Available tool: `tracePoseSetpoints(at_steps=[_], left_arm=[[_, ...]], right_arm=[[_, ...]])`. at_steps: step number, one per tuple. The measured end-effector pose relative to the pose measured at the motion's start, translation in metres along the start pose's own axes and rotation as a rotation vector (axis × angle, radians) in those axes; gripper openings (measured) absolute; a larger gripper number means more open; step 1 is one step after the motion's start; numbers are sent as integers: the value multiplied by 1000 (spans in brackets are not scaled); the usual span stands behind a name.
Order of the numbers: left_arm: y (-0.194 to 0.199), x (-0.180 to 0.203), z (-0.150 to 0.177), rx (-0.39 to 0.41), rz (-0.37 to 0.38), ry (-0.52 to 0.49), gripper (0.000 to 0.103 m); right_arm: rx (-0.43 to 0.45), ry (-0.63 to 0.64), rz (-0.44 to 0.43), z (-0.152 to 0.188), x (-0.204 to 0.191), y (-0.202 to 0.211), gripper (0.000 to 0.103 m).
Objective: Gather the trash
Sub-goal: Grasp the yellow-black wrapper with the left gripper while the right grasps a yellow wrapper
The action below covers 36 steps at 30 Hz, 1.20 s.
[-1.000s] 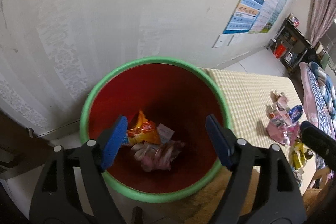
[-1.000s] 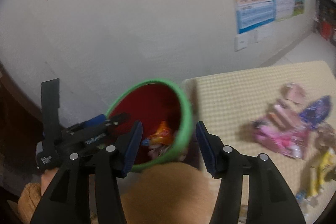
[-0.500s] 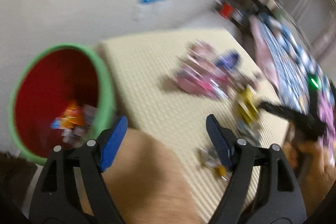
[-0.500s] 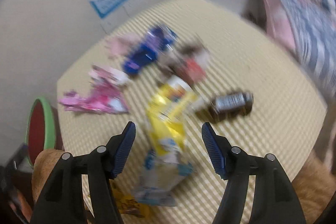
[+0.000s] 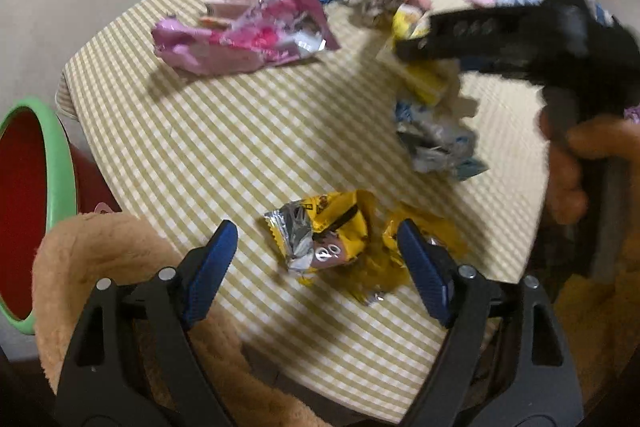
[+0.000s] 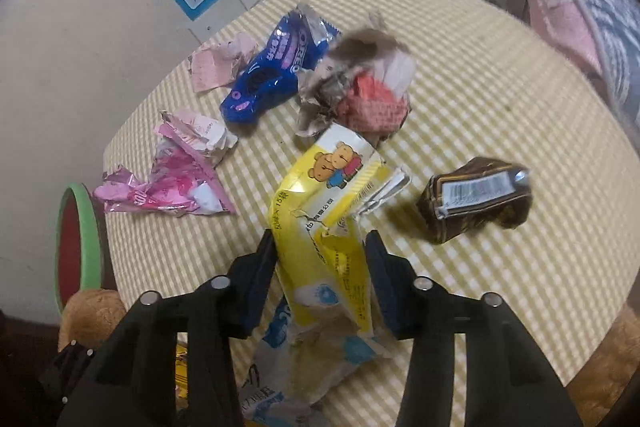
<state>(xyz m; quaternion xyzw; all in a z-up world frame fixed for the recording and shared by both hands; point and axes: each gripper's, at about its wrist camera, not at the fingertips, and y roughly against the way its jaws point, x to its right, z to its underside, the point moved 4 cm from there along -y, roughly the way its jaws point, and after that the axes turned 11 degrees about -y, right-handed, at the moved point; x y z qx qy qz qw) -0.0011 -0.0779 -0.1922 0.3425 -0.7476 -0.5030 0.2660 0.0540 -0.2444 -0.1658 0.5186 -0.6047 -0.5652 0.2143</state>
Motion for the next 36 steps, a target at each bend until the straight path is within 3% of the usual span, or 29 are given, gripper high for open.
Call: tracePoseSetpoints(at_steps=[1, 2, 4, 5, 7, 13, 19, 23, 25, 28, 29, 30, 32, 36], left_arm=[[-4, 0, 0, -7, 9, 6, 68], [-8, -2, 0, -19, 25, 20, 56], [-11, -3, 0, -24, 41, 34, 47], [-10, -4, 0, -12, 51, 37, 44], [-6, -3, -1, 5, 65, 36, 26], [9, -12, -2, 56, 64, 75, 26], [47, -29, -8, 180, 15, 125, 26], [73, -42, -13, 250, -24, 150, 26], [79, -44, -15, 268, -35, 154, 26], [82, -46, -19, 280, -47, 157, 26], [83, -47, -19, 281, -51, 160, 26], [84, -47, -18, 283, -52, 162, 26], [84, -48, -17, 287, -57, 168, 26], [88, -54, -16, 295, -60, 184, 26]], right_arm=[[2, -6, -6, -1, 1, 1, 37], [3, -15, -23, -1, 2, 4, 24], [1, -27, -40, 0, 4, 6, 17], [6, -28, -42, 0, 4, 8, 16], [13, -33, -52, 2, 8, 15, 16], [31, -54, -112, 4, 3, 31, 15], [126, -8, -194, 5, -19, 70, 10], [173, 58, -201, 9, -35, 86, 8], [156, 79, -166, 10, -37, 79, 10], [65, 68, -180, 16, -35, 63, 11], [45, 70, -165, 18, -34, 59, 18], [48, 71, -151, 20, -32, 59, 37], [41, 93, -133, 21, -32, 58, 59], [9, 127, -128, 28, -36, 49, 59]])
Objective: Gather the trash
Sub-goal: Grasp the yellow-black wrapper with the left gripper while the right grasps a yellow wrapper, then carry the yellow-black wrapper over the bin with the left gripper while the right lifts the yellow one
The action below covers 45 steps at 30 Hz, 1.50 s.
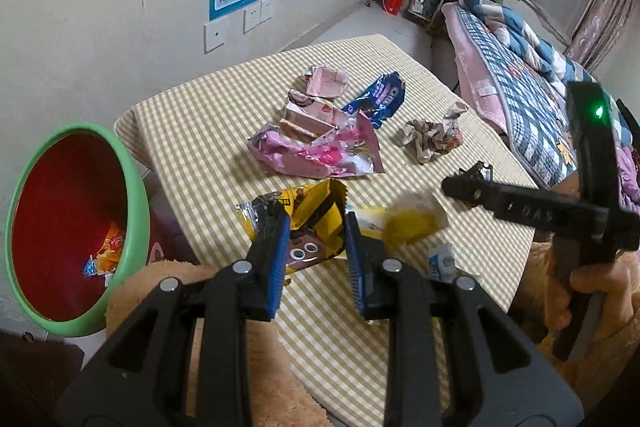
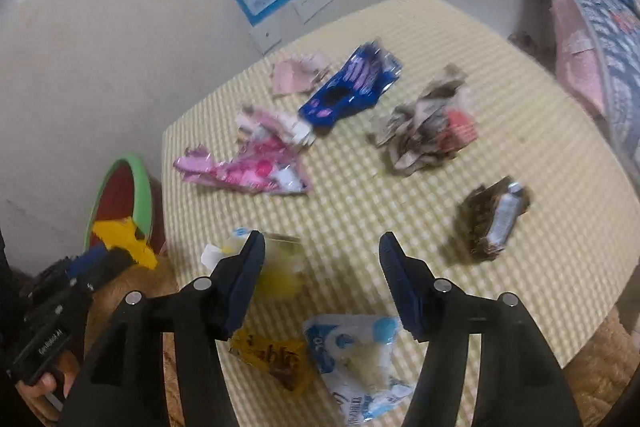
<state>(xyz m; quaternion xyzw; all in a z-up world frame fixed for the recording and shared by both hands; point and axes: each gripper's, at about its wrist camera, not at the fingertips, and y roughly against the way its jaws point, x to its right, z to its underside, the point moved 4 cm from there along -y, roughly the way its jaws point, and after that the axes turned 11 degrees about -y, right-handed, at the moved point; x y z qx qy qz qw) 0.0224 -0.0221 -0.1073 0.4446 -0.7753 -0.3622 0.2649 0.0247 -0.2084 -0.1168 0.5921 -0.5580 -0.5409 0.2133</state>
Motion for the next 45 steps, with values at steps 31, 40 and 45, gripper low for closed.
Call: tracePoseSetpoints(at_steps=[31, 40, 45], left_arm=[[16, -21, -4, 56, -60, 29, 26], [44, -44, -15, 139, -130, 44, 26], [55, -65, -13, 166, -155, 85, 26]], right_arm=[[-86, 74, -34, 27, -30, -8, 29], [170, 8, -104, -4, -57, 58, 28], [230, 27, -97, -6, -80, 69, 14]])
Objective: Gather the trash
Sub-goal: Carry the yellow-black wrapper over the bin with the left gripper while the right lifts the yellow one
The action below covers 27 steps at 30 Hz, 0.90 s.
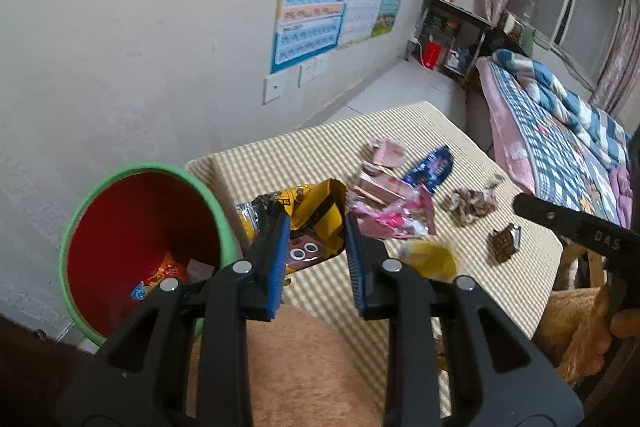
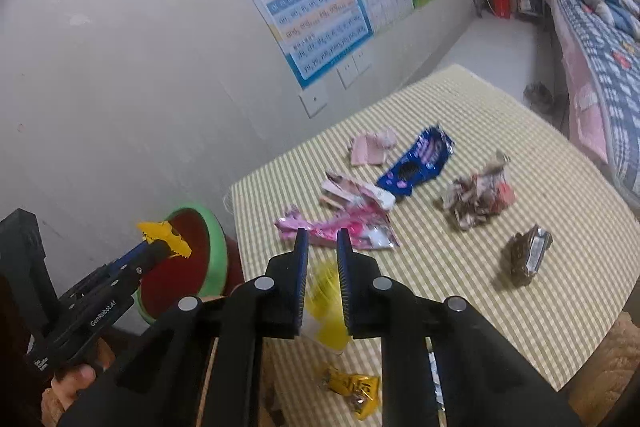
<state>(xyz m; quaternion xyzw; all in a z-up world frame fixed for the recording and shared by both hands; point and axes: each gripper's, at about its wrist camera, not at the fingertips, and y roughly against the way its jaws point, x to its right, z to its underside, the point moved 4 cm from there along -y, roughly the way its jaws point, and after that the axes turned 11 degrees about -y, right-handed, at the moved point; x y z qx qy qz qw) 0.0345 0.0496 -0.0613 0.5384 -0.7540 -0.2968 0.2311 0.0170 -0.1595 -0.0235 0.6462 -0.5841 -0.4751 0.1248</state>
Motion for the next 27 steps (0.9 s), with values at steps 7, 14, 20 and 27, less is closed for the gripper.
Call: tracePoseSetpoints(at_steps=[7, 14, 20, 27], left_arm=[[2, -27, 8, 0, -3, 60, 26], [-1, -41, 18, -11, 16, 99, 26], [-2, -49, 22, -14, 22, 117, 26], [-1, -58, 25, -11, 14, 135, 26]], right_arm=[[-74, 77, 96, 16, -4, -31, 38], [-256, 25, 224, 39, 43, -96, 65], [-402, -81, 170, 66, 56, -130, 61], [-362, -46, 160, 64, 43, -118, 28]])
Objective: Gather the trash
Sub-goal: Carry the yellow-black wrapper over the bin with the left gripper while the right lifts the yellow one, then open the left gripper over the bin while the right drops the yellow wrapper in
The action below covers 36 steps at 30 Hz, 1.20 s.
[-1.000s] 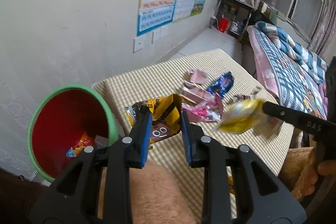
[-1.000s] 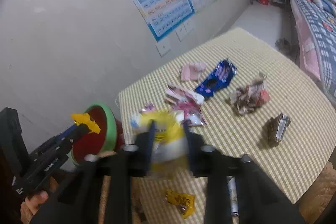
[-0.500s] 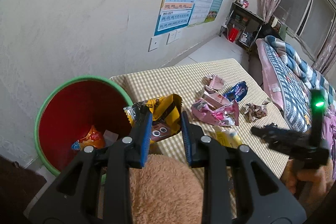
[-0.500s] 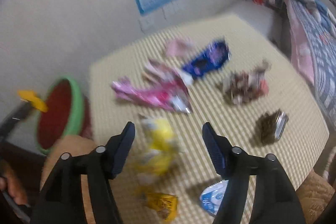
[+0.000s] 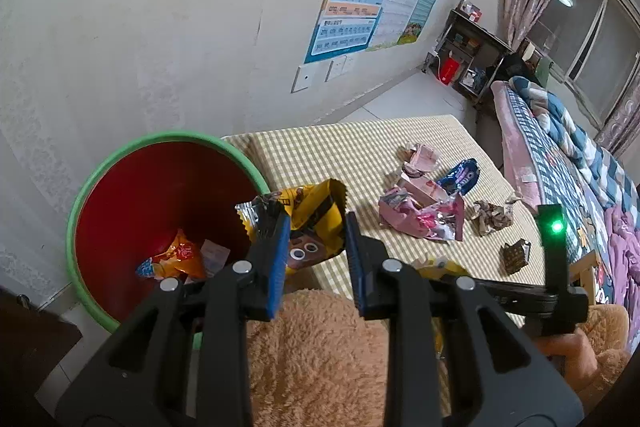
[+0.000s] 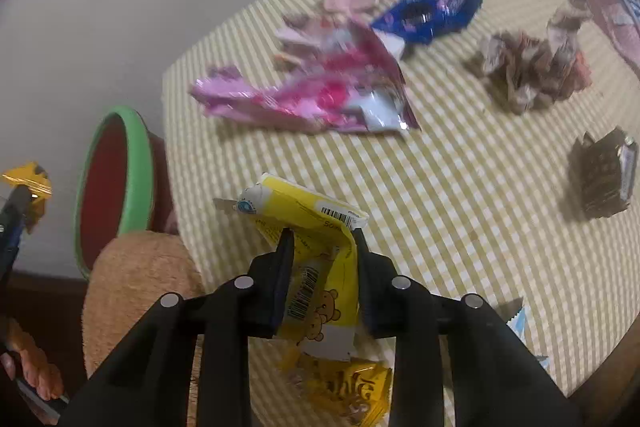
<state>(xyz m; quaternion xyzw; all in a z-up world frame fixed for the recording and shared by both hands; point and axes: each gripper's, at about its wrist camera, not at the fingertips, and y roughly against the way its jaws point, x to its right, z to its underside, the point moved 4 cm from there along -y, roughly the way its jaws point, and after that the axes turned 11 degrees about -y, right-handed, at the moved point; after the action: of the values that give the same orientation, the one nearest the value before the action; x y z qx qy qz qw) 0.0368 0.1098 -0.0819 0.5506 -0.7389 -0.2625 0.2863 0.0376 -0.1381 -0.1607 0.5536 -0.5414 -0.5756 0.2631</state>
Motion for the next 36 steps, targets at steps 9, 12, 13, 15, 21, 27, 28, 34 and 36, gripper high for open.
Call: tracePoseSetpoints(at_steps=[9, 12, 13, 15, 21, 27, 28, 34, 36], left_arm=[[2, -22, 2, 8, -60, 14, 26], [2, -36, 4, 4, -83, 33, 26], [2, -39, 4, 1, -90, 40, 26], [1, -48, 6, -3, -104, 54, 26], [4, -67, 11, -7, -129, 81, 26], [3, -78, 14, -18, -141, 101, 26], [2, -80, 15, -21, -142, 104, 26], [-7, -90, 21, -49, -149, 120, 26], [-11, -92, 23, -58, -149, 128, 26]], right_arm=[[177, 86, -110, -7, -54, 68, 28], [205, 128, -138, -8, -86, 75, 28], [207, 138, -145, -9, -92, 76, 28], [207, 153, -162, -10, -106, 77, 28], [189, 187, -193, -9, -136, 67, 29], [164, 227, -205, -5, -160, 54, 29], [157, 232, -208, -4, -164, 52, 29], [122, 260, -229, -3, -188, 38, 29], [105, 260, -239, -7, -196, 31, 30]])
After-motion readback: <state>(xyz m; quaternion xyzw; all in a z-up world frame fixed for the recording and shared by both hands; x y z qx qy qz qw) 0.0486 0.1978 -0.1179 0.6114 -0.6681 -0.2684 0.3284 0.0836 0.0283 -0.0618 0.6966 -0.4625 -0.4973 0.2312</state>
